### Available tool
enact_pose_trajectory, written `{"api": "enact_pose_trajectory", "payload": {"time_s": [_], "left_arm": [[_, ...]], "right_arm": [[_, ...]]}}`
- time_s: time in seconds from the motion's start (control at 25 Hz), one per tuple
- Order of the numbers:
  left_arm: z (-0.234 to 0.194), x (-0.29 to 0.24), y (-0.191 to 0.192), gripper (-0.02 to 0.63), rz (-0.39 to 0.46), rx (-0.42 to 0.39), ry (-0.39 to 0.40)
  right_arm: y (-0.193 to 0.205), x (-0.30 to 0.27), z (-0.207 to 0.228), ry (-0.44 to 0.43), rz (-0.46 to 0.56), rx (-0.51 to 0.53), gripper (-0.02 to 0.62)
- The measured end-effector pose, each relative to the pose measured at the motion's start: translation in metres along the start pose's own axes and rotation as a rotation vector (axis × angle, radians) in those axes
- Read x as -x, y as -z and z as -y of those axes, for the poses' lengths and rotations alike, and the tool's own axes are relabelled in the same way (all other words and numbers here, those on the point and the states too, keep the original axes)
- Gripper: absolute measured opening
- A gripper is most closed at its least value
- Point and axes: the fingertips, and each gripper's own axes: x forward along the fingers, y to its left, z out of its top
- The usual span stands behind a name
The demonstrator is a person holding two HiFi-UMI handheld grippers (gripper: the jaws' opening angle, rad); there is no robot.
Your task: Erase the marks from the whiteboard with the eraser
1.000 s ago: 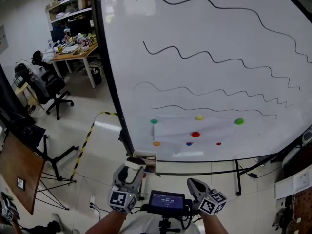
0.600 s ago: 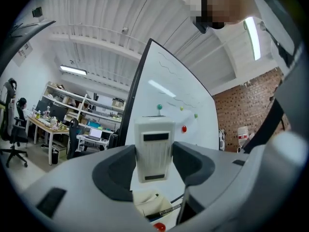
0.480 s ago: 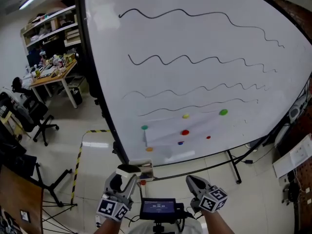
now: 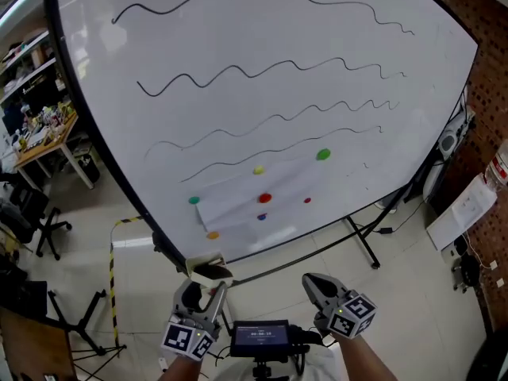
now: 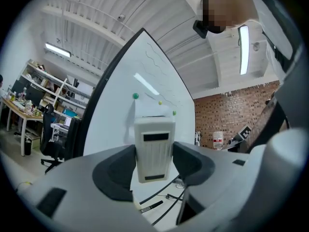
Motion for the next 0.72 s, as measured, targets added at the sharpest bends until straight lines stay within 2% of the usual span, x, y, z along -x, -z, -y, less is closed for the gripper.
{"api": "enact_pose_trajectory", "payload": {"time_s": [0.16, 0.32, 0.4, 0.52, 0.64, 0.72], "left_arm": [[0.012, -0.016, -0.018, 0.270, 0.011, -0.014, 0.013], [0.017, -0.027, -0.059, 0.270, 0.068, -0.120, -0.046], [0.019, -0.032, -0.077, 0.270, 0.066, -0.208, -0.098], [0.024, -0.040, -0.101, 0.268, 0.045, -0.398, -0.193], [0.027, -0.043, -0.121, 0.268, 0.000, -0.576, -0.302], [0.031, -0.043, -0.140, 0.268, 0.000, -0.680, -0.368]], "right_arm": [[-0.029, 0.012, -0.001, -0.002, 0.023, 0.116, 0.006], [-0.071, 0.002, -0.012, -0.118, 0.071, 0.243, 0.006], [-0.093, -0.003, -0.014, -0.175, 0.100, 0.294, 0.006], [-0.124, -0.004, -0.012, -0.249, 0.146, 0.345, 0.006], [-0.142, -0.005, -0.006, -0.311, 0.174, 0.339, 0.006], [-0.151, -0.007, -0.006, -0.355, 0.193, 0.339, 0.006]]}}
